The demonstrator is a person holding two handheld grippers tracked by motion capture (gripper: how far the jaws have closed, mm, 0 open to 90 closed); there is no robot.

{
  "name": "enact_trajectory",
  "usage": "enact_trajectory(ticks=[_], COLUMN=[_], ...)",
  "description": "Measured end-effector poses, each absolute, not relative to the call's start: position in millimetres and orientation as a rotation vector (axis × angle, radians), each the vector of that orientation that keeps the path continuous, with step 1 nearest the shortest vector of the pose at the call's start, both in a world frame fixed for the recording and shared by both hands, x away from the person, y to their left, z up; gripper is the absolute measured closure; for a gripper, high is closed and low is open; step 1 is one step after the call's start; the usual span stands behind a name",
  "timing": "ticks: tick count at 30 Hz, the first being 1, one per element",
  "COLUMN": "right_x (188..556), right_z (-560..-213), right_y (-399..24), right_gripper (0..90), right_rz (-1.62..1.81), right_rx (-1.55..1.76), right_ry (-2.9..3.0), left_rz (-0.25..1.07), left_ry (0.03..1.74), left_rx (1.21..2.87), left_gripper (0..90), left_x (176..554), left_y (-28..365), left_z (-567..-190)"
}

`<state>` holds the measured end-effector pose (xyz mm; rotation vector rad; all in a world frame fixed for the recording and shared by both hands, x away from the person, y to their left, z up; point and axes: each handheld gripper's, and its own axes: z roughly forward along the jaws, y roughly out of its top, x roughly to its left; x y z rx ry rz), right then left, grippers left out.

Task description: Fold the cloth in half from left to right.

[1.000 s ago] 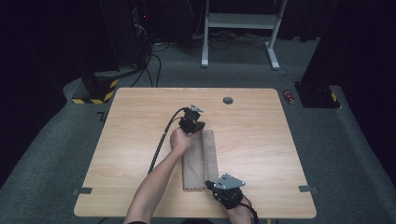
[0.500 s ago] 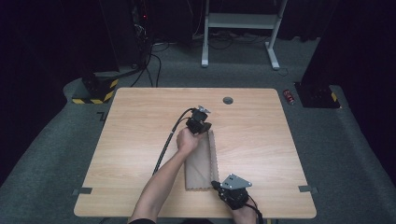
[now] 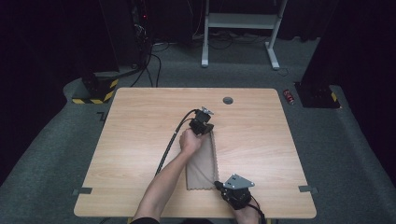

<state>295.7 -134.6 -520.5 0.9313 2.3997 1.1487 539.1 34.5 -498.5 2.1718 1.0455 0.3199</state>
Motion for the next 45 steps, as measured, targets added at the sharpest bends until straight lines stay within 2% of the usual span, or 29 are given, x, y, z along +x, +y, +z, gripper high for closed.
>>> enact_trajectory(ticks=[12, 15, 23, 31, 38, 45], right_x=[298, 299, 304, 310, 317, 322], right_z=[-522, -522, -517, -512, -522, -523], right_y=[-140, -140, -148, -142, -134, -130], right_gripper=[88.1, 83.1, 78.5, 76.1, 74.4, 73.5], right_rz=[1.124, 1.127, 1.165, 1.178, 1.138, 1.101], right_rx=[0.964, 0.976, 1.020, 0.996, 0.981, 0.970], right_ry=[2.404, 2.407, 2.346, 2.348, 2.409, 2.437], left_rz=[0.339, 0.338, 0.379, 0.434, 0.474, 0.449], left_ry=[1.044, 1.051, 1.021, 1.042, 1.080, 1.056], left_rx=[2.164, 2.135, 2.119, 2.153, 2.108, 2.082], left_gripper=[88.6, 82.7, 64.7, 59.1, 56.3, 51.3], left_x=[541, 541, 530, 515, 488, 435], left_y=[33, 36, 45, 64, 99, 125], left_z=[-506, -503, -494, -501, -500, -502])
